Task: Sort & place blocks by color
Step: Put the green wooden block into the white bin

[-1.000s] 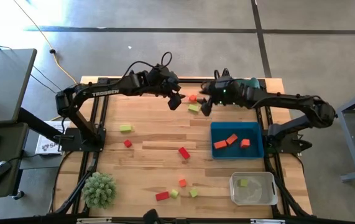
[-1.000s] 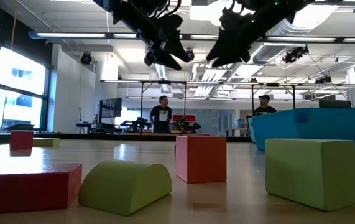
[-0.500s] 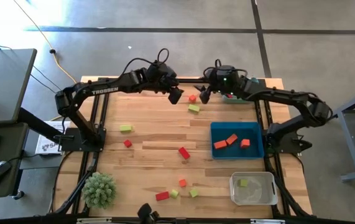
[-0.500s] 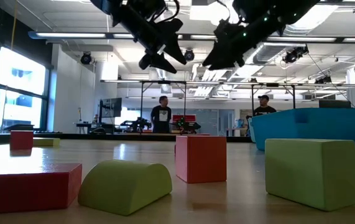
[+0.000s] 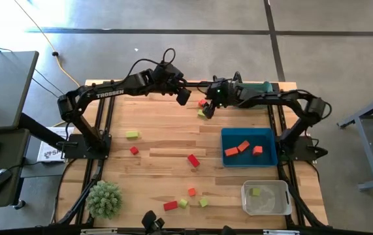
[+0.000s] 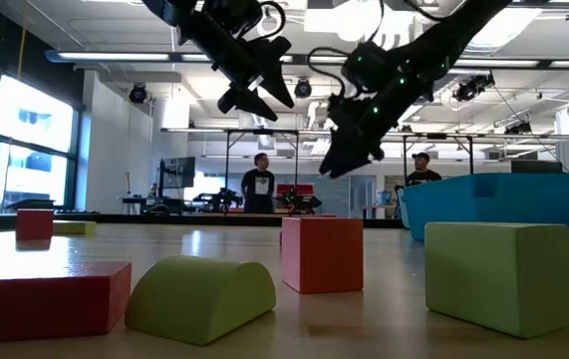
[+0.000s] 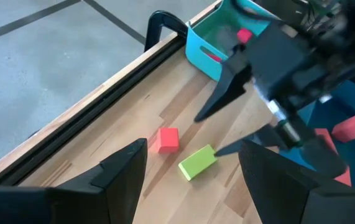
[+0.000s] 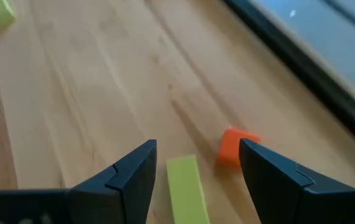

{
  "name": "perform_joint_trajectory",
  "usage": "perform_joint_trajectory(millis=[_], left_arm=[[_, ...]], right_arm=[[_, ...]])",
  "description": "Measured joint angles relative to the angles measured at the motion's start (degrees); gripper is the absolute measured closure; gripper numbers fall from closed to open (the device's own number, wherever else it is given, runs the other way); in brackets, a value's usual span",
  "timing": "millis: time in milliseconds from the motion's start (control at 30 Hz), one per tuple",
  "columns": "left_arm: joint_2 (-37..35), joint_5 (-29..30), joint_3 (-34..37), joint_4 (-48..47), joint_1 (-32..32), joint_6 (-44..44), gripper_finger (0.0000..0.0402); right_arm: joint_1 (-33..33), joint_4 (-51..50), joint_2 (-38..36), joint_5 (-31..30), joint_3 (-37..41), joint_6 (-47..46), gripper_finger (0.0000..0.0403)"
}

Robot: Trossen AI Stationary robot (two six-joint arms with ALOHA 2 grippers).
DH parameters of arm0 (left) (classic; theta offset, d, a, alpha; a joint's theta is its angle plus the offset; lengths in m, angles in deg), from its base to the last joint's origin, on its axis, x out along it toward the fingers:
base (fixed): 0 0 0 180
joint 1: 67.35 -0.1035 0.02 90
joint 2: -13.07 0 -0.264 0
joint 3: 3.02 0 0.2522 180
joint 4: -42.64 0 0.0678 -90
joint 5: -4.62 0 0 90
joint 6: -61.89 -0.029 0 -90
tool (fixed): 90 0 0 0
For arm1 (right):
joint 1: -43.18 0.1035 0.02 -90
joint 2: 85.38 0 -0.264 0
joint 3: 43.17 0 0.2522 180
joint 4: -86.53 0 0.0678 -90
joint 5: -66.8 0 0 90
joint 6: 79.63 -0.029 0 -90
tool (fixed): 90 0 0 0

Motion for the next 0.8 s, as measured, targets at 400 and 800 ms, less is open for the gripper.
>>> perform_joint_trajectory(millis=[400,800], left_arm=[[0.0,0.0,0.0,-1.6,0.0,0.1,0.0158],[0.0,-0.2,0.0,-2.5,0.1,0.0,0.0158]], right_arm=[[0.3,-4.5,5.8,3.6,0.0,6.1,0.0187],[0.5,-2.9,7.9,2.9,0.2,9.6,0.0187]])
